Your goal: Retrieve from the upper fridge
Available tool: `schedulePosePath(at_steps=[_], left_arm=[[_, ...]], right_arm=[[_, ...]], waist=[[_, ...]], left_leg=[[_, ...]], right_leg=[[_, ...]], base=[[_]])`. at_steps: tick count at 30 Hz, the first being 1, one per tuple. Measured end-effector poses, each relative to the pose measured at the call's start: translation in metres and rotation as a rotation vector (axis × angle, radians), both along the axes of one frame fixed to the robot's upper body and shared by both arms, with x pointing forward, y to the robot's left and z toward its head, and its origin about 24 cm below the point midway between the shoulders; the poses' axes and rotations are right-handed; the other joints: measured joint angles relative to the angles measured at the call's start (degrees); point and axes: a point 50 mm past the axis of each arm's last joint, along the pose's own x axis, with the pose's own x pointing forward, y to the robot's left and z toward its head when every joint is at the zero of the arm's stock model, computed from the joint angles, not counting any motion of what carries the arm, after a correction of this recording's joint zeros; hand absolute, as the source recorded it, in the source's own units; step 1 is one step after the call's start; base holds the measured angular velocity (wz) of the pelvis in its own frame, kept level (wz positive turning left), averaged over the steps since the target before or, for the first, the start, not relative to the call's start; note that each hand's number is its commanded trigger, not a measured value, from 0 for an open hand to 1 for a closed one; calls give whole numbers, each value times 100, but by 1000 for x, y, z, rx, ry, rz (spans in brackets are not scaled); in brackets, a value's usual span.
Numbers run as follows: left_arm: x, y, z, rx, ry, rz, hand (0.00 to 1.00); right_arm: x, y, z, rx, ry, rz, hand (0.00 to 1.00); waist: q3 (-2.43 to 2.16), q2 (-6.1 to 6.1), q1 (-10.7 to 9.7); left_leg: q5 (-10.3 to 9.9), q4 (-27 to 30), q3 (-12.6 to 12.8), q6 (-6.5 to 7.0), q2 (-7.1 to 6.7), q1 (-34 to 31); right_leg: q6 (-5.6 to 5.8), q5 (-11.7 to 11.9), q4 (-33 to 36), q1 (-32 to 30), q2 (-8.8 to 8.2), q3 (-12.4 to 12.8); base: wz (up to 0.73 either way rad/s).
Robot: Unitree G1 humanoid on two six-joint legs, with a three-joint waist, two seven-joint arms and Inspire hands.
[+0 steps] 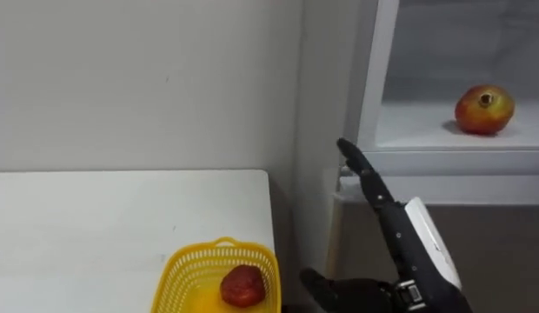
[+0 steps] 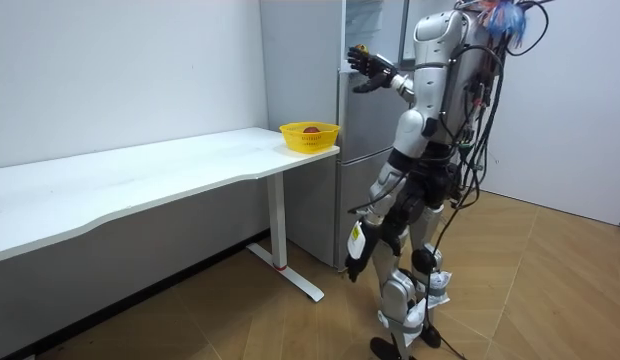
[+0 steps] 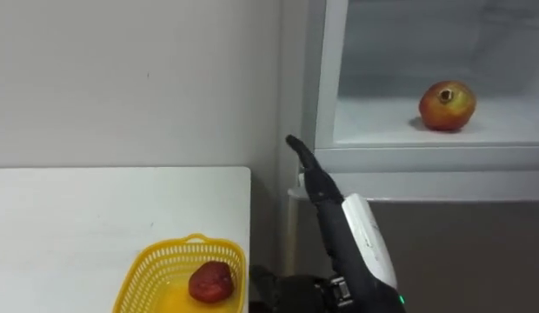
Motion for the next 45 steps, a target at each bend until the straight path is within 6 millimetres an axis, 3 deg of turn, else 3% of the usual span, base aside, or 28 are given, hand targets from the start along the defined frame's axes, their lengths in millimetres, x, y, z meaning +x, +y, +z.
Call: schedulePosePath(at_steps=[3, 10, 14, 18, 20, 22, 25, 32, 38, 45], left_arm=[[1, 0, 0, -2, -5, -2, 0], [3, 2, 1, 0, -18, 14, 0], [3, 6, 2, 10, -20, 13, 0], [2, 11, 3, 24, -18, 13, 0], [2, 12, 3, 29, -20, 12, 0], [-2, 15, 4, 42, -16, 15, 0], [-5, 19, 5, 49, -15, 33, 0], [-13, 22, 5, 39, 14, 56, 0], [-6, 25, 7, 32, -6, 61, 0], [-1, 33, 10, 44, -20, 64, 0]], right_arm=[[-2, -3, 10, 21, -53, -31, 0], [-7, -22, 23, 41, -167, -153, 0], [-10, -39, 29, 53, -213, -248, 0], [-13, -62, 37, 92, -277, -370, 0], [-15, -71, 41, 109, -300, -409, 0], [-15, -80, 46, 143, -331, -447, 0], [-15, -93, 56, 181, -384, -485, 0], [7, -127, 68, 220, -427, -611, 0], [26, -137, 69, 273, -339, -591, 0], [49, -152, 67, 313, -200, -572, 0]], waist=[[-30, 7, -60], [-41, -14, -247], [-34, -140, -382], [-52, -276, -386], [-42, -310, -404], [1, -348, -409], [6, -390, -468], [73, -484, -436], [49, -526, -334], [24, -680, -308]], left_leg=[[1, -8, 63, 1, 8, -21], [1, -87, 87, 0, 14, 12], [2, -96, 88, -2, 13, -22], [1, -94, 97, -1, -7, -17], [0, -98, 96, 0, 5, -13], [0, -114, 91, -1, 12, 27], [-2, -111, 78, -4, 17, 39], [0, -98, 74, -4, 16, 81], [1, -92, 22, -6, 15, 13], [4, -26, -123, -6, 8, -68]], right_leg=[[1, 2, 0, -45, 6, 32], [4, -1, -35, -30, 22, 59], [7, -10, -52, -69, 28, 57], [7, -10, -59, -61, 72, 109], [9, -9, -65, -51, 69, 106], [9, -9, -71, -8, 75, 106], [8, -8, -113, 27, 82, 100], [8, -8, -111, 68, 68, 24], [7, -7, -118, 23, 66, -11], [7, -8, -115, 18, 4, -206]], base=[[-11], [-1], [0], [-2], [0], [2], [3], [0], [4], [10]])
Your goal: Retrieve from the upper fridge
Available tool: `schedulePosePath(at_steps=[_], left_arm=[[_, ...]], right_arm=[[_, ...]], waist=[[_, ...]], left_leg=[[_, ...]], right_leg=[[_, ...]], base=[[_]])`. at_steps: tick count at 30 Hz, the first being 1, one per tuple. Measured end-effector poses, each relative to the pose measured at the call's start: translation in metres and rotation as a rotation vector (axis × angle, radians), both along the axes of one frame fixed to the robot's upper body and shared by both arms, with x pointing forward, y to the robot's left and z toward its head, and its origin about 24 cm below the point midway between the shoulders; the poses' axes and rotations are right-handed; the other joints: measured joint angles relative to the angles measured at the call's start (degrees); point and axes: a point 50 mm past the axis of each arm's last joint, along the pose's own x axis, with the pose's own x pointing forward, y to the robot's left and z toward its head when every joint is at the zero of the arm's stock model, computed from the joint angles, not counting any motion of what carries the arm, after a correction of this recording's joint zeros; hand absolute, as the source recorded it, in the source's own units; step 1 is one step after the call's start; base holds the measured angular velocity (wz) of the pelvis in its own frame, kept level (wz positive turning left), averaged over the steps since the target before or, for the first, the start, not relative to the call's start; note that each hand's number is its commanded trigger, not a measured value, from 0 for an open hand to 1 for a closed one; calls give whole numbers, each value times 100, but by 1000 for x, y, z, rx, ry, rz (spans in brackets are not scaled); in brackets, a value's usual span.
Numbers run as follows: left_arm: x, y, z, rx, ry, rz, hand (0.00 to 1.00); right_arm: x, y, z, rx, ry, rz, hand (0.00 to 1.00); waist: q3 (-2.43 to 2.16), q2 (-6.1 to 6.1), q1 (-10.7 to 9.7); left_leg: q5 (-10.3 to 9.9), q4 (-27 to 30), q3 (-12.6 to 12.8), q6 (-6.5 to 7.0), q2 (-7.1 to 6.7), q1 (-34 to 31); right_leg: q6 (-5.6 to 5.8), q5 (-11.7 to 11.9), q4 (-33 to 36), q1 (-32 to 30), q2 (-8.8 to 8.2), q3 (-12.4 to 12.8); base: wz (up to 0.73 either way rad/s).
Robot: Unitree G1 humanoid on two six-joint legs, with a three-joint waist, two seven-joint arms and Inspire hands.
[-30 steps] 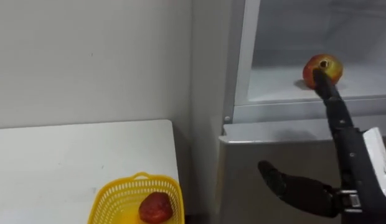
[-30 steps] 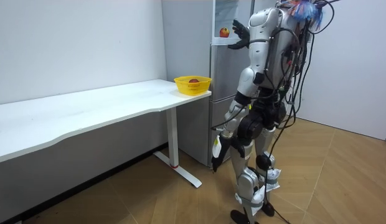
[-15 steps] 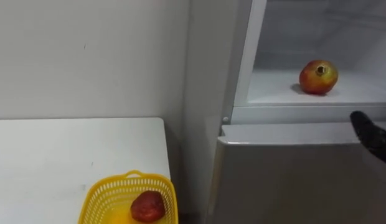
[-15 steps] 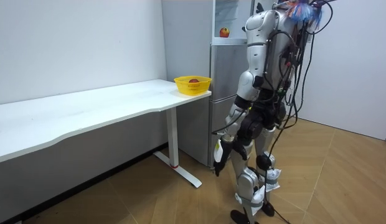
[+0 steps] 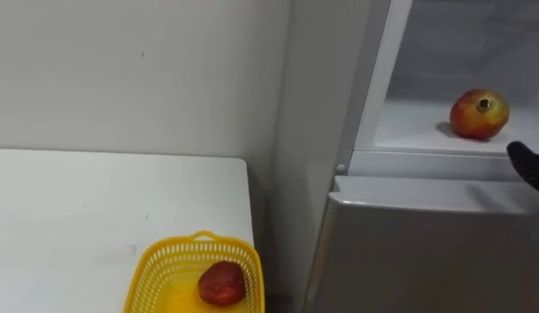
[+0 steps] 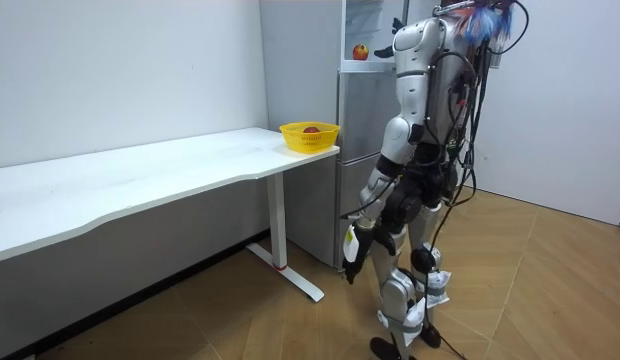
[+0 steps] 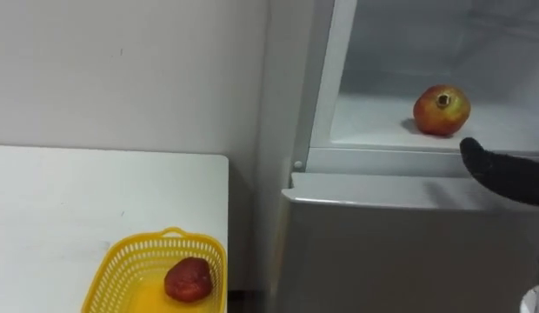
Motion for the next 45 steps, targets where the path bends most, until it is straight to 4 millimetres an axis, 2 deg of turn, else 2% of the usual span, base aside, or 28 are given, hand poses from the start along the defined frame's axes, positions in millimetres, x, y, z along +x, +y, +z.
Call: schedulePosePath(at_steps=[3, 12, 18, 20, 28, 35, 39, 45], left_arm=[[1, 5, 2, 14, -9, 3, 0], [-11, 9, 4, 27, 8, 27, 0], [-15, 11, 5, 25, 26, 43, 0], [-17, 11, 5, 23, 31, 44, 0], [-20, 11, 5, 20, 44, 47, 0], [-24, 17, 6, 33, 49, 69, 0], [-27, 21, 7, 46, 55, 88, 0], [-27, 26, 9, 59, 58, 89, 0]], right_arm=[[6, -6, 2, 21, 21, 15, 0], [31, -10, 15, 95, 59, 105, 0], [40, -25, 7, 99, 148, 73, 0], [43, -24, 6, 93, 177, 82, 0], [45, -24, 6, 91, 197, 111, 0], [46, -41, 17, 120, 210, 101, 0], [52, -43, 28, 147, 183, 104, 0], [60, -45, 26, 183, 221, 119, 0]], waist=[[-1, -75, 9], [3, -99, 37], [-16, -123, 130], [-15, -122, 136], [-14, -120, 138], [-30, -139, 118], [-40, -150, 102], [-51, -166, 98]], left_leg=[[0, 55, -60, 0, -4, -33], [-5, 72, -155, 3, -18, -92], [-2, 158, -243, 4, -32, -107], [-2, 170, -252, 4, -34, -117], [-3, 163, -292, 4, -42, -147], [13, 165, -387, -1, -52, -219], [22, 168, -395, -9, -45, -240], [24, 192, -395, -5, -50, -252]], right_leg=[[0, 0, 21, 14, -16, -94], [-1, 1, 71, -2, -29, -118], [-1, 1, 91, 17, -31, -235], [-1, 1, 91, 14, -30, -243], [-1, 1, 92, 20, -21, -263], [-1, 1, 100, -10, -35, -375], [-2, 1, 101, -22, -63, -398], [-2, 1, 103, -17, -74, -418]], base=[[13], [4], [7], [3], [1], [7], [1], [0]])
